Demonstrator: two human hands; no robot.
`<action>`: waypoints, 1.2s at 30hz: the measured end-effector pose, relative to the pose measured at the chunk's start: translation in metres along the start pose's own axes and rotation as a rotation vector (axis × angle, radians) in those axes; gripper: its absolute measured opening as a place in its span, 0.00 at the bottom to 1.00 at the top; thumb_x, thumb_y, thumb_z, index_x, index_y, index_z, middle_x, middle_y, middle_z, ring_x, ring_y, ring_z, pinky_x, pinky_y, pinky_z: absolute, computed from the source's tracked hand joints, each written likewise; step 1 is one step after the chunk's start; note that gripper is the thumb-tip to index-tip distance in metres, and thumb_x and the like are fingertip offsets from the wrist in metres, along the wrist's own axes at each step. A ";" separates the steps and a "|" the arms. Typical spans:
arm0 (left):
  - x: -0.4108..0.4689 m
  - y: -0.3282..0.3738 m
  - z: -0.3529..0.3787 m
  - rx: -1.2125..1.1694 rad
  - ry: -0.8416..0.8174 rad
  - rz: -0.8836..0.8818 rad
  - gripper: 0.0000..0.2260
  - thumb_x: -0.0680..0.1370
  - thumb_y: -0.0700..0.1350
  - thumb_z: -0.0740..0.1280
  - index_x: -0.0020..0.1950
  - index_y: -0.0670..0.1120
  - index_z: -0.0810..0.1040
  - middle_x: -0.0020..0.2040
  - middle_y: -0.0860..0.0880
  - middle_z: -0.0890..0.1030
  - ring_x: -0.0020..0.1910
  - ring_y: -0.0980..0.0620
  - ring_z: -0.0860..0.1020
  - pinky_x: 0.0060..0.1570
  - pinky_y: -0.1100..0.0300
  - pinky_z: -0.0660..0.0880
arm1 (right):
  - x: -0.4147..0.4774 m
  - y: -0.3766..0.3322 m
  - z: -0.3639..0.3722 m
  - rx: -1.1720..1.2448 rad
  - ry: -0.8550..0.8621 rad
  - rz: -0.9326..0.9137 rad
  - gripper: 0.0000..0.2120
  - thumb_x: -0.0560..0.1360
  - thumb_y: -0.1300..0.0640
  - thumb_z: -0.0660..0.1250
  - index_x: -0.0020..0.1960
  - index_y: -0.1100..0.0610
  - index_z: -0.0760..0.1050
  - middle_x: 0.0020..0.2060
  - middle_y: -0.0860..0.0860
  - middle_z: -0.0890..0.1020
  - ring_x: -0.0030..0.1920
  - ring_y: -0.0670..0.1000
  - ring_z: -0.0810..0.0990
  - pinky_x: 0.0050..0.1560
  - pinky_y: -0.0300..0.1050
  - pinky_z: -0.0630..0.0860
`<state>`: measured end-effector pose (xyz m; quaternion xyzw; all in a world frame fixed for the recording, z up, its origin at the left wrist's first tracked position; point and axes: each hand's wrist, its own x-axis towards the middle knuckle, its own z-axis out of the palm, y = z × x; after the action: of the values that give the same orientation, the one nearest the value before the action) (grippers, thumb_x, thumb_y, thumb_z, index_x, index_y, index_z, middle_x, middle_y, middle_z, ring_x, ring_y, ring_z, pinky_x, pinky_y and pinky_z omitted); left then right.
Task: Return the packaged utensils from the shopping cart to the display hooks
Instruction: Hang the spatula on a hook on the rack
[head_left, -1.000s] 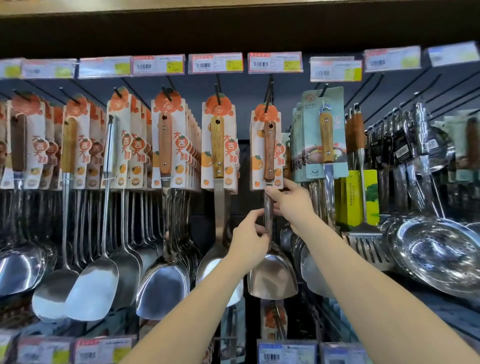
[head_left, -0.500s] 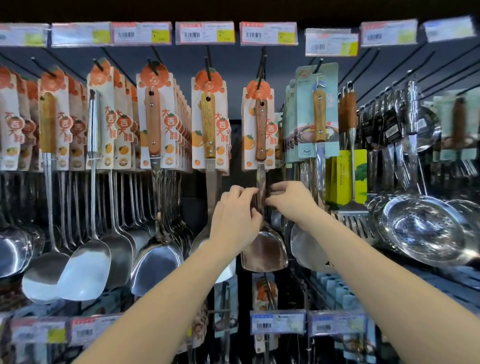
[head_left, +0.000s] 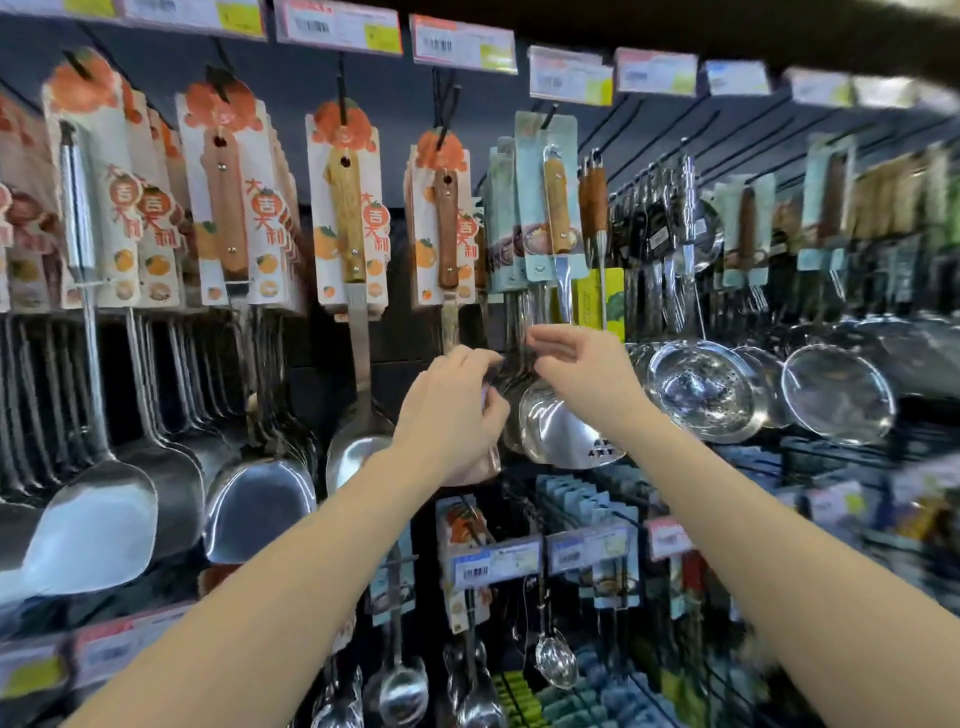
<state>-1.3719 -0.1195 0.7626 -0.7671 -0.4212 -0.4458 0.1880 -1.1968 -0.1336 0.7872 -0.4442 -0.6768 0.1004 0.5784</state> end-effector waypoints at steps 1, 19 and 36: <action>-0.003 0.004 0.000 -0.034 -0.012 -0.002 0.18 0.80 0.46 0.65 0.70 0.49 0.76 0.63 0.49 0.80 0.61 0.46 0.78 0.62 0.48 0.75 | -0.007 0.000 -0.004 -0.028 -0.009 -0.003 0.24 0.77 0.69 0.65 0.71 0.57 0.78 0.65 0.51 0.84 0.65 0.47 0.81 0.71 0.46 0.75; -0.070 0.197 0.045 -0.025 -0.296 0.164 0.20 0.80 0.51 0.64 0.71 0.46 0.74 0.64 0.45 0.78 0.62 0.42 0.77 0.56 0.48 0.75 | -0.163 0.023 -0.174 -0.811 -0.104 0.270 0.25 0.80 0.56 0.65 0.77 0.53 0.71 0.64 0.55 0.82 0.52 0.57 0.82 0.49 0.49 0.79; -0.164 0.509 0.163 -0.133 -0.587 0.491 0.19 0.82 0.53 0.61 0.71 0.46 0.72 0.61 0.45 0.77 0.57 0.44 0.77 0.47 0.53 0.73 | -0.380 0.118 -0.438 -1.063 -0.060 0.742 0.24 0.82 0.58 0.62 0.77 0.50 0.68 0.65 0.55 0.81 0.53 0.58 0.84 0.45 0.53 0.84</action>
<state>-0.9124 -0.3825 0.5818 -0.9505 -0.2314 -0.1754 0.1106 -0.7817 -0.5026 0.5832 -0.8713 -0.4515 -0.0428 0.1873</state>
